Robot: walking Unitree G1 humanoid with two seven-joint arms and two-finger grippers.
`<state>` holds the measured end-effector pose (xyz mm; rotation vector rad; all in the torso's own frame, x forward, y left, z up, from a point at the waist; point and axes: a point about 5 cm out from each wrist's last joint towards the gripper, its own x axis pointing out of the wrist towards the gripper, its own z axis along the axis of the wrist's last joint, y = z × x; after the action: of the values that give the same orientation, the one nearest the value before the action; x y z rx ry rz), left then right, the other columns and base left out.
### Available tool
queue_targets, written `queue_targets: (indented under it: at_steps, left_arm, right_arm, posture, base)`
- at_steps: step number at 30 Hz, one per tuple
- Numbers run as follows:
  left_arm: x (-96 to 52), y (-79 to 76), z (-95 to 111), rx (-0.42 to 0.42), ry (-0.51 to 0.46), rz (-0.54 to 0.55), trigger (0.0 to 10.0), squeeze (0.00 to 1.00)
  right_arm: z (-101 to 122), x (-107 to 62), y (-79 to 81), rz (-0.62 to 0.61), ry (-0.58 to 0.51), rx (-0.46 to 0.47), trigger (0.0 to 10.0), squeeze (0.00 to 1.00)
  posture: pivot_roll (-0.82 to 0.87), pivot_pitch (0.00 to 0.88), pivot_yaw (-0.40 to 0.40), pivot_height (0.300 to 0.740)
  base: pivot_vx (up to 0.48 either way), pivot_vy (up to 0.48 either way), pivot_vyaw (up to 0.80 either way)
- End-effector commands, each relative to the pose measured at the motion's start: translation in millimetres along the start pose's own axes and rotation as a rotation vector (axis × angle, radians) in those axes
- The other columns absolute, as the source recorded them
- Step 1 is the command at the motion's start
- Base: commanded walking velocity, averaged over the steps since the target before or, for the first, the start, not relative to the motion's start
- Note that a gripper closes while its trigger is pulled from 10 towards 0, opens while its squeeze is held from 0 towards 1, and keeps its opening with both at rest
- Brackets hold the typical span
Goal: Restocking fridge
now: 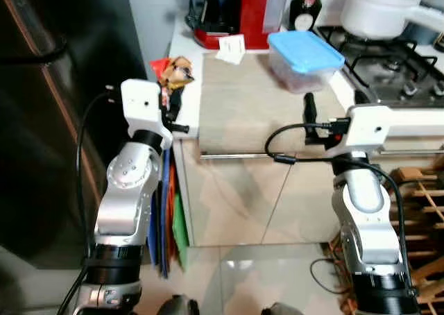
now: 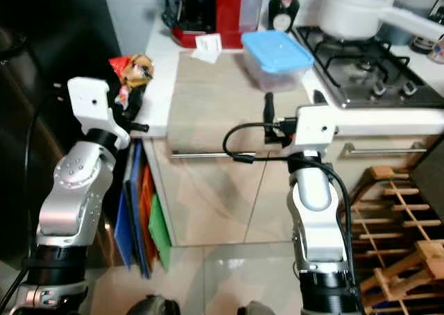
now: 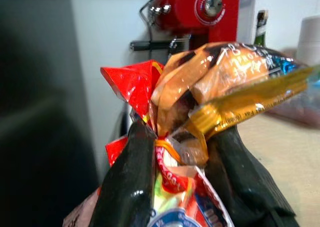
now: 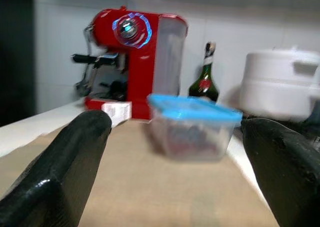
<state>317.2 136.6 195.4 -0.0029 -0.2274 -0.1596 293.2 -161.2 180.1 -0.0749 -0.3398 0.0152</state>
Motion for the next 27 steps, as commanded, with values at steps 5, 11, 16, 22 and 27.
queue_targets:
  at_steps: [5,11,16,22,27]
  left_arm:
    - [2.0,-6.3,4.1,0.003,-0.018,-0.017,10.0,0.0]
    - [1.7,-7.9,2.5,-0.007,-0.012,-0.022,10.0,0.0]
    - [1.8,-8.8,2.0,-0.013,-0.009,-0.027,10.0,0.0]
    - [1.6,-9.4,1.5,-0.015,-0.007,-0.03,10.0,0.0]
    - [1.5,-10.9,1.1,-0.021,-0.005,-0.032,10.0,0.0]
  right_arm:
    - [0.0,1.8,-1.9,0.012,-0.003,0.003,10.0,0.0]
    - [-2.6,0.7,-2.5,0.018,0.012,0.009,10.0,0.0]
    - [-2.7,0.6,-2.3,0.022,0.012,0.01,10.0,0.0]
    - [-3.0,0.2,-2.0,0.025,0.013,0.011,10.0,0.0]
    - [-3.2,0.1,-2.1,0.029,0.015,0.007,10.0,0.0]
  posture:
    - [-0.11,0.0,0.023,0.74]
    - [-0.12,0.0,0.023,0.74]
    - [-0.12,0.0,0.023,0.74]
    - [-0.12,0.0,0.024,0.74]
    - [-0.12,0.0,0.021,0.74]
  base:
    - [-0.269,0.0,0.0]
    - [-0.285,0.0,0.0]
    - [-0.289,0.0,0.0]
    - [-0.291,0.0,0.0]
    - [-0.29,0.0,0.0]
